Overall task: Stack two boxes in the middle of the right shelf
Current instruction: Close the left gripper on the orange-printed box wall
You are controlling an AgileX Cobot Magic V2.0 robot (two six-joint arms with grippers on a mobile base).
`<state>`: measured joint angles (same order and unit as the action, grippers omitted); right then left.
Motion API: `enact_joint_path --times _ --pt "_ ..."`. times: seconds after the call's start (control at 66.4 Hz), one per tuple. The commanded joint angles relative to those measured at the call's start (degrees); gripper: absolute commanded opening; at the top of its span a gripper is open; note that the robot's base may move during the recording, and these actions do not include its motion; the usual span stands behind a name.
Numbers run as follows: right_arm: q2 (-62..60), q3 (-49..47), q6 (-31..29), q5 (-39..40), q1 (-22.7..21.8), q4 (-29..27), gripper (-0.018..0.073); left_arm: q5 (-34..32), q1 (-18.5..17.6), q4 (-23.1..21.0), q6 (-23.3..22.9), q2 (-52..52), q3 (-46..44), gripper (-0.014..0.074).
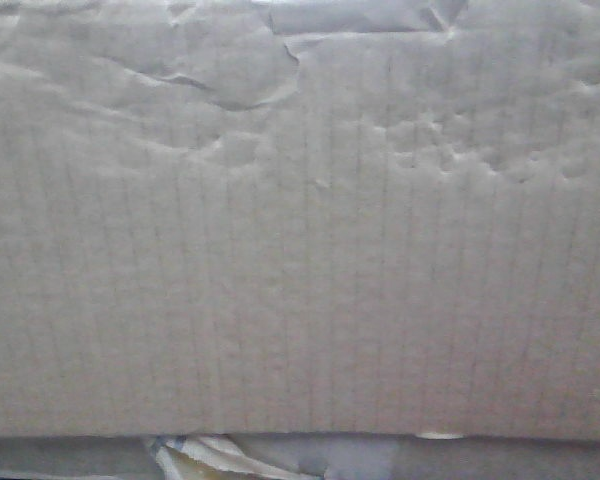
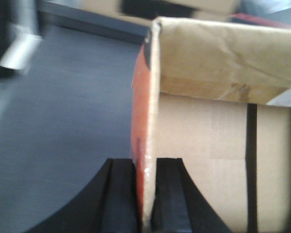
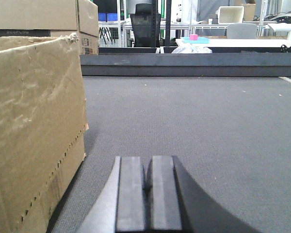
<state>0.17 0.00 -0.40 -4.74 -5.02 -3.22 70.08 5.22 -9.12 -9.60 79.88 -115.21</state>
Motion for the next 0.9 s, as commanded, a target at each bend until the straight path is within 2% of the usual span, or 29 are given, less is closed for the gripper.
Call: enact_joint_path --times 0.0,0.151,0.241,0.286,0.421,0.602,0.813,0.888 --pt "-0.17 0.00 -0.11 1.39 0.24 0.45 -0.0162 -0.12 -6.93 4.68 -8.66 -0.11 -0.78 -0.0111" --pt "-0.17 0.00 -0.11 1.39 0.24 0.45 -0.0162 -0.12 -20.75 17.24 -16.77 1.04 -0.78 -0.0111" --pt "-0.17 0.00 -0.11 1.39 0.24 0.45 -0.0162 -0.12 -28.22 23.04 -20.71 2.44 -0.78 -0.0111" --pt "-0.17 0.00 -0.11 1.39 0.24 0.45 -0.0162 -0.12 -31.89 25.04 -22.23 3.57 -0.78 -0.0111" --pt "-0.17 0.00 -0.11 1.39 0.24 0.45 -0.0162 -0.12 -38.72 26.67 -25.72 6.36 0.85 -0.0111" --pt "-0.17 0.00 -0.11 1.39 0.24 0.45 -0.0162 -0.12 -42.85 28.27 -29.91 9.18 6.72 -0.0111" --pt "-0.17 0.00 -0.11 1.39 0.24 0.45 -0.0162 -0.12 -43.23 28.55 -34.48 9.27 18.51 -0.0111" --pt "-0.17 0.00 -0.11 1.39 0.24 0.45 -0.0162 -0.12 -43.23 27.06 -34.54 9.27 22.92 -0.0111"
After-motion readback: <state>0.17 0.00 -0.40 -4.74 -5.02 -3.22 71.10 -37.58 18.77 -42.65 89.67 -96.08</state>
